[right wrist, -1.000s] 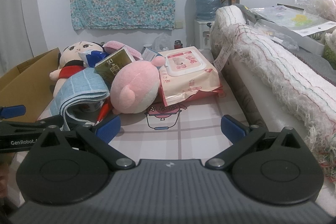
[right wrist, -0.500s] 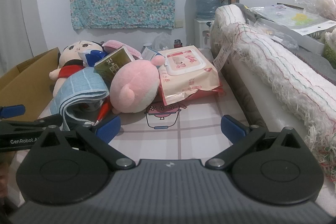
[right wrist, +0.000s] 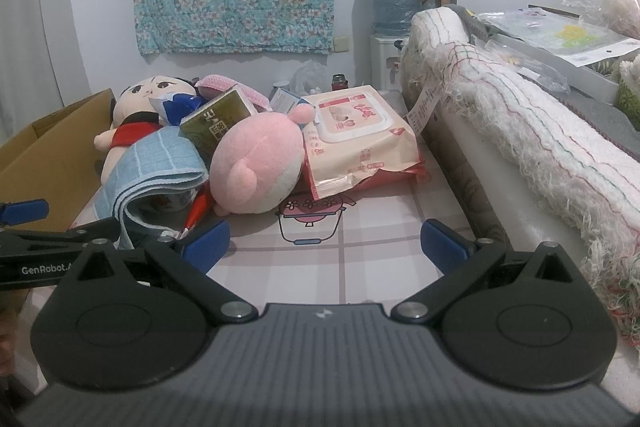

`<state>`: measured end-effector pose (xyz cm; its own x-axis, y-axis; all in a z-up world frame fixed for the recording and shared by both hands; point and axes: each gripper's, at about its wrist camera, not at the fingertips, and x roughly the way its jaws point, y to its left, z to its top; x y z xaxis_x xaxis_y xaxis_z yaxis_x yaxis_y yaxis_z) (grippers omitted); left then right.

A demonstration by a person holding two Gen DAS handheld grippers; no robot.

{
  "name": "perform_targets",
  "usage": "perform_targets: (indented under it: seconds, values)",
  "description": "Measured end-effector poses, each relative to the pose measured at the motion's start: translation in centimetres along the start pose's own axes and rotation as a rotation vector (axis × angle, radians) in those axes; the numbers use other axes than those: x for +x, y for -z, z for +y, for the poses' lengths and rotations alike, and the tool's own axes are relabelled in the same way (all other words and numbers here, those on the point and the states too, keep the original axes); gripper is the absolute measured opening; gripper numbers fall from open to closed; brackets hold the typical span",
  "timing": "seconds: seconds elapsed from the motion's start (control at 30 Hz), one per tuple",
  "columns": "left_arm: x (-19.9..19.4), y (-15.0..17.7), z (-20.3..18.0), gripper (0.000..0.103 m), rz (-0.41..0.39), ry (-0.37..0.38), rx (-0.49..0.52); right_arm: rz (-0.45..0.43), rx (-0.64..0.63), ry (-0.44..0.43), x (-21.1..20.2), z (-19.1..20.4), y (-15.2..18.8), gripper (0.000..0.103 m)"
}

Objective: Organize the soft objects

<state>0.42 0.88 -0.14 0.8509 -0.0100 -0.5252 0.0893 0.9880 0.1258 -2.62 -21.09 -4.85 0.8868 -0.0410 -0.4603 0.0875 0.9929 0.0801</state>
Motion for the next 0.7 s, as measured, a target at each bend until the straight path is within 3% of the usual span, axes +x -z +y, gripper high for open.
perform_targets:
  seconds: [0.7]
  values:
    - [0.12, 0.08, 0.05, 0.103, 0.002, 0.001, -0.001, 0.001, 0.004, 0.0, 0.15, -0.19, -0.05, 0.102]
